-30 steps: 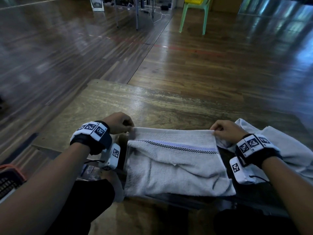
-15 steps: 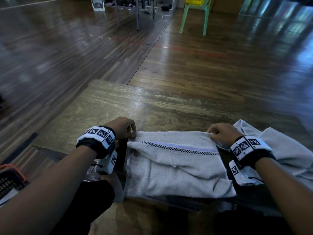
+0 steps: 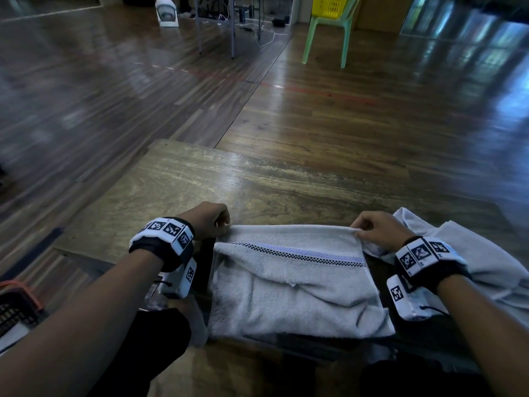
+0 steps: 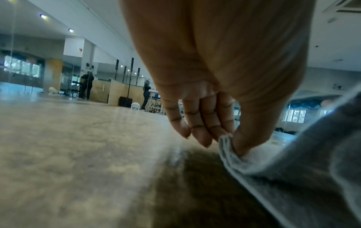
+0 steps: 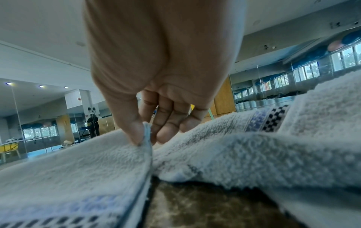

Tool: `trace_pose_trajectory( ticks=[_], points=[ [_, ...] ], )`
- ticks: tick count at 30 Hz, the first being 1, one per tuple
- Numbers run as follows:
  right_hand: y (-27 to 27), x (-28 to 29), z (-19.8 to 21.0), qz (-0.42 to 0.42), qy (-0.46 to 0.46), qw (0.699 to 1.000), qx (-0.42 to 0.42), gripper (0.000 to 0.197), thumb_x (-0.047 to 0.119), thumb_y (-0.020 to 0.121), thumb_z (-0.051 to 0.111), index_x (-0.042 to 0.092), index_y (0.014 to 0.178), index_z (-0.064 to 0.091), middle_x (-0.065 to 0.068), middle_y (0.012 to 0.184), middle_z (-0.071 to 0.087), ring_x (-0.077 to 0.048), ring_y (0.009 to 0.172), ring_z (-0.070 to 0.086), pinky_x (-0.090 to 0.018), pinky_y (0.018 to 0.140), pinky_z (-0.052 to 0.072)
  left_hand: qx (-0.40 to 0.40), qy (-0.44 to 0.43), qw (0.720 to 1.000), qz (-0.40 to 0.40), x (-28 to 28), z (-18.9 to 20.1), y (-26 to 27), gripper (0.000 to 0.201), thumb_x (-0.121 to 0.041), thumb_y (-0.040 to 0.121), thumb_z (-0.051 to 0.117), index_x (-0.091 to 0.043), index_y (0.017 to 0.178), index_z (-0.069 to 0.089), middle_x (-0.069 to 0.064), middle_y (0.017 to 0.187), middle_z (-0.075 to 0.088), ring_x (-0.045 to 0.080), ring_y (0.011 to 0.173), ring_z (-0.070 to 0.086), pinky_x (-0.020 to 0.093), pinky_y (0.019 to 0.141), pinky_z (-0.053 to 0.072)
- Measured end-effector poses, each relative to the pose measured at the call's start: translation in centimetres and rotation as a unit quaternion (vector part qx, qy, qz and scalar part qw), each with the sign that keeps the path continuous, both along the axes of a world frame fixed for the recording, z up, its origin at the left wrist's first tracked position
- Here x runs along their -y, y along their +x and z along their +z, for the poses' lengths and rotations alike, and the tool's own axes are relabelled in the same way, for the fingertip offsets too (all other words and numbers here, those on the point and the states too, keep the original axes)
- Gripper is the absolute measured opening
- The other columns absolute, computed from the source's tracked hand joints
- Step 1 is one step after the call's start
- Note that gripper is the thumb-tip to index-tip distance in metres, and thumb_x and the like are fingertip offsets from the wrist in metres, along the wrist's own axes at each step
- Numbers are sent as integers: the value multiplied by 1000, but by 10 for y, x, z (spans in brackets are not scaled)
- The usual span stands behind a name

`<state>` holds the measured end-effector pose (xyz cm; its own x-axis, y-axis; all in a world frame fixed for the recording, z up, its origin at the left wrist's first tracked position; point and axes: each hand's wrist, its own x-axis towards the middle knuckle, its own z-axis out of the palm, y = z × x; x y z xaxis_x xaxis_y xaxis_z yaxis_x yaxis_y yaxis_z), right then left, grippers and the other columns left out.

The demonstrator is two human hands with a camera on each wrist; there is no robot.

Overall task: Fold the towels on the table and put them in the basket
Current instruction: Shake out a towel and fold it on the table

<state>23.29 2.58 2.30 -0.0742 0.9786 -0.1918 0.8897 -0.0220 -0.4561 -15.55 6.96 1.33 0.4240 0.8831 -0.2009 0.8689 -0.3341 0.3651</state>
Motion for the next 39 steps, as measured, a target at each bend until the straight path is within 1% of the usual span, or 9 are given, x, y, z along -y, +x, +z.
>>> trace_pose_trajectory(
  ticks=[3, 8, 14, 18, 22, 28, 34, 37, 39],
  points=[
    [0, 2, 3, -3, 8, 1000, -16, 12, 7, 81, 67, 18, 81, 62, -3, 84, 67, -18, 80, 61, -20, 65, 45, -32, 1, 999, -14, 0, 5, -3, 16, -18, 86, 60, -11, 99, 64, 3, 96, 64, 14, 82, 53, 23, 73, 43],
    [4, 18, 13, -22, 35, 997, -62, 10, 5, 80, 66, 14, 81, 62, -8, 88, 68, -24, 84, 63, -39, 77, 52, 49, 5, 999, 9, 9, 24, -11, 14, -15, 81, 68, -14, 92, 59, -1, 89, 60, 16, 82, 57, 22, 70, 46],
    [4, 60, 51, 3, 67, 992, -107, 17, 4, 82, 65, 21, 86, 63, -3, 84, 64, -16, 76, 58, -21, 67, 46, 147, 85, 985, 6, 47, 49, -22, 12, -13, 81, 68, -20, 89, 63, -4, 84, 65, 13, 76, 59, 21, 67, 47],
    [6, 96, 75, 7, 87, 990, -115, 11, 10, 84, 65, 13, 94, 69, 2, 89, 67, -18, 85, 63, -27, 75, 51, 183, 111, 977, 10, 77, 66, -23, 9, -12, 87, 61, -21, 90, 62, -8, 82, 62, 6, 73, 57, 15, 63, 42],
    [14, 132, 98, 23, 89, 985, -149, 29, 46, 77, 68, 22, 93, 71, 3, 92, 72, -9, 90, 66, -28, 80, 52, 229, 115, 967, -7, 98, 99, -29, 13, -29, 90, 59, -19, 93, 65, 2, 89, 67, 19, 81, 61, 28, 68, 47],
    [24, 163, 142, 36, 134, 970, -201, 9, 7, 84, 61, 15, 85, 67, 16, 87, 70, 5, 74, 63, -7, 67, 47, 273, 97, 953, -92, 121, 158, -38, 48, -73, 74, 51, -30, 91, 65, 1, 86, 68, 23, 80, 63, 36, 68, 49],
    [21, 162, 186, 47, 147, 961, -231, 14, 22, 76, 62, 14, 87, 67, 3, 86, 72, -6, 75, 64, -13, 66, 50, 267, 106, 950, -120, 117, 194, -38, 28, -40, 85, 55, -13, 92, 61, 8, 89, 68, 11, 80, 63, 25, 71, 48],
    [17, 133, 201, 58, 151, 975, -150, 14, 9, 84, 63, 22, 90, 67, 5, 83, 73, 3, 79, 65, -10, 70, 50, 217, 168, 957, -96, 95, 202, -32, 4, -11, 91, 56, -11, 89, 60, 10, 85, 66, 2, 71, 58, 10, 64, 41],
    [9, 108, 212, 45, 211, 975, -53, 16, 7, 86, 63, 22, 87, 66, 6, 83, 70, 1, 72, 63, -15, 69, 46, 202, 256, 943, -65, 77, 210, -25, 8, -5, 90, 55, -1, 92, 62, 16, 85, 65, 5, 67, 54, 13, 63, 37]
  ],
)
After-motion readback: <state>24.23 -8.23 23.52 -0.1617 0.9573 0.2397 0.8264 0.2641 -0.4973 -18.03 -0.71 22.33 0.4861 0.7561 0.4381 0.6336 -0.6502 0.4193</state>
